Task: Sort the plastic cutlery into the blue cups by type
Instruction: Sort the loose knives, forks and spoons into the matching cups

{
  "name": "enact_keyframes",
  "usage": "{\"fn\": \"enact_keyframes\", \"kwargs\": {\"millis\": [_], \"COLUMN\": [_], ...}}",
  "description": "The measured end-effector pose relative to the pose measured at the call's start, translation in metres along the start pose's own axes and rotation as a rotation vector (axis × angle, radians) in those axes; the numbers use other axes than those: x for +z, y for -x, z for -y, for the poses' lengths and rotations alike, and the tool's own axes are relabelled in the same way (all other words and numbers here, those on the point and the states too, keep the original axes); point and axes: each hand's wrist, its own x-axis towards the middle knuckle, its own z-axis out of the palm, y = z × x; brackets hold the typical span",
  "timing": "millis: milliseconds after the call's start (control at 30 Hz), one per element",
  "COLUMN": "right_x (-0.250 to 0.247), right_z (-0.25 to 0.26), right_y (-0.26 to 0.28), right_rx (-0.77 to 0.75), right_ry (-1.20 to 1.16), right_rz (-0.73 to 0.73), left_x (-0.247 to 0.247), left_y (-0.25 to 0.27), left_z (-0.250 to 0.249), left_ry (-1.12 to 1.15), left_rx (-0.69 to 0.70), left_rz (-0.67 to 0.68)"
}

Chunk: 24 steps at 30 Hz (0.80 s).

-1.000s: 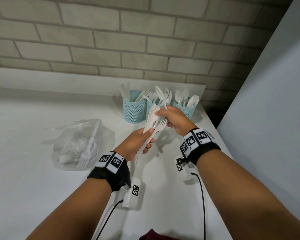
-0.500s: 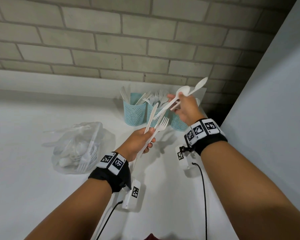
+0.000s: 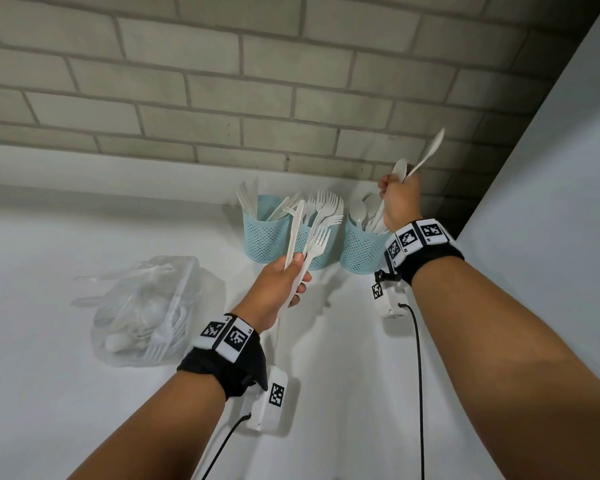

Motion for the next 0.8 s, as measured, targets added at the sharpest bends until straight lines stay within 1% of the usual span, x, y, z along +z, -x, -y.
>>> {"fn": "enact_keyframes", "kwargs": {"millis": [67, 233, 300, 433, 467, 533, 600, 633, 700, 733, 800], "right_x": [0.000, -0.005, -0.008, -0.011, -0.011, -0.009, -0.004, -0.001, 0.005, 0.008, 0.014], "right_z": [-0.005, -0.006, -0.010, -0.006, -0.003, 0.005, 0.014, 0.018, 0.026, 0.029, 0.031], "right_y": [-0.003, -0.006, -0.002, 0.003, 0.005, 0.009, 0.019, 0.026, 0.042, 0.052, 0.071], "right_rx": [0.013, -0.009, -0.037, -0.088, -0.097, -0.140, -0.246, -0.297, -0.319, -0.305, -0.264], "right_ry": [0.038, 0.087, 0.136, 0.339, 0.363, 0.352, 0.292, 0.239, 0.150, 0.155, 0.249], "right_rz": [0.007, -0.044, -0.003, 0.047, 0.037, -0.027, -0.068, -0.043, 0.093, 0.183, 0.341], "left_x": [-0.002, -0.005, -0.004, -0.004, -0.005, -0.006, -0.007, -0.007, -0.008, -0.009, -0.010], "left_y": [-0.001, -0.003, -0.002, -0.001, -0.001, -0.001, 0.000, 0.001, 0.003, 0.004, 0.005], "left_z": [0.001, 0.001, 0.002, 0.003, 0.003, 0.002, 0.001, 0.001, 0.000, 0.000, -0.001], "left_ry": [0.004, 0.014, 0.017, 0.073, 0.107, 0.179, 0.250, 0.281, 0.335, 0.359, 0.401], "left_rx": [-0.004, -0.013, -0.012, -0.042, -0.056, -0.085, -0.106, -0.110, -0.108, -0.106, -0.105], "left_rz": [-0.009, -0.020, -0.012, 0.018, 0.027, 0.042, 0.055, 0.060, 0.068, 0.075, 0.088]}}
